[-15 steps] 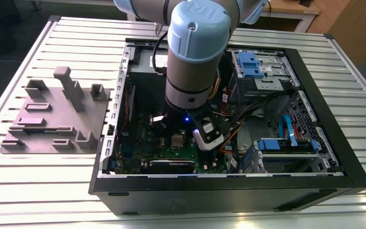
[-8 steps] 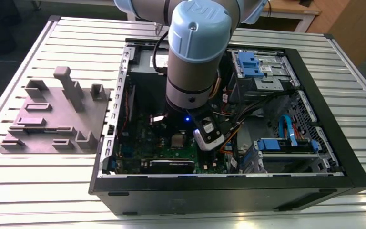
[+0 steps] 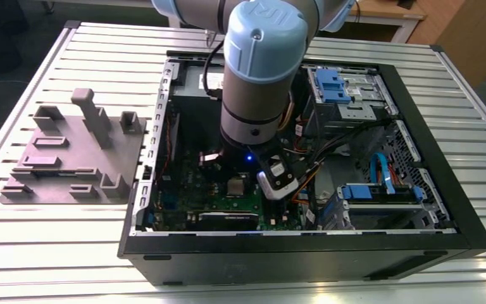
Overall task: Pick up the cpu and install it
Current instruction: 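Place the cpu into insertion slot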
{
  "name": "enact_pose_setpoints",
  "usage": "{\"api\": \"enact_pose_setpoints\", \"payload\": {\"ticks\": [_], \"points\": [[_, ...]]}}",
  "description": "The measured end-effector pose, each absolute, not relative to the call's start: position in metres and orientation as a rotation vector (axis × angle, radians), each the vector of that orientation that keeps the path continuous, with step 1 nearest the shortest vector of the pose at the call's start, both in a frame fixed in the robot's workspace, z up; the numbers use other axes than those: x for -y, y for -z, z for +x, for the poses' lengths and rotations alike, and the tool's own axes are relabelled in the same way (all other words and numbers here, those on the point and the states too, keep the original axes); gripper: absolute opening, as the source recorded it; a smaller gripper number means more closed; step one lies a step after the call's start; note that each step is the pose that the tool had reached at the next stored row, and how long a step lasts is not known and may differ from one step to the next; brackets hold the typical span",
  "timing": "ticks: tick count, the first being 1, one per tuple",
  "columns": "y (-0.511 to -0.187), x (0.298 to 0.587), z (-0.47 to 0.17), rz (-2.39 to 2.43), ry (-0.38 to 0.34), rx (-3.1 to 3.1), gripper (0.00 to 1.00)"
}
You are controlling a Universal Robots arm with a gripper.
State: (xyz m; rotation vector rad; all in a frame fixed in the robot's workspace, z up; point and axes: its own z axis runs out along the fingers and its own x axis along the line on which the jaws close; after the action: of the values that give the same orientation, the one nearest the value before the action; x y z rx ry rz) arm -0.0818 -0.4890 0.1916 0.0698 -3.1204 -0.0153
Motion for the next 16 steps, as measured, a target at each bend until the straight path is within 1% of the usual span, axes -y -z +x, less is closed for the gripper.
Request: {"api": "enact_pose_setpoints", "payload": {"ticks": [12, 14, 16], "points": [[-0.203, 0.489, -0.082, 0.07, 0.016, 3.117, 0.52], [-0.205, 0.489, -0.082, 0.07, 0.016, 3.116, 0.51], [-0.207, 0.489, -0.082, 0.07, 0.016, 3.115, 0.38]]}}
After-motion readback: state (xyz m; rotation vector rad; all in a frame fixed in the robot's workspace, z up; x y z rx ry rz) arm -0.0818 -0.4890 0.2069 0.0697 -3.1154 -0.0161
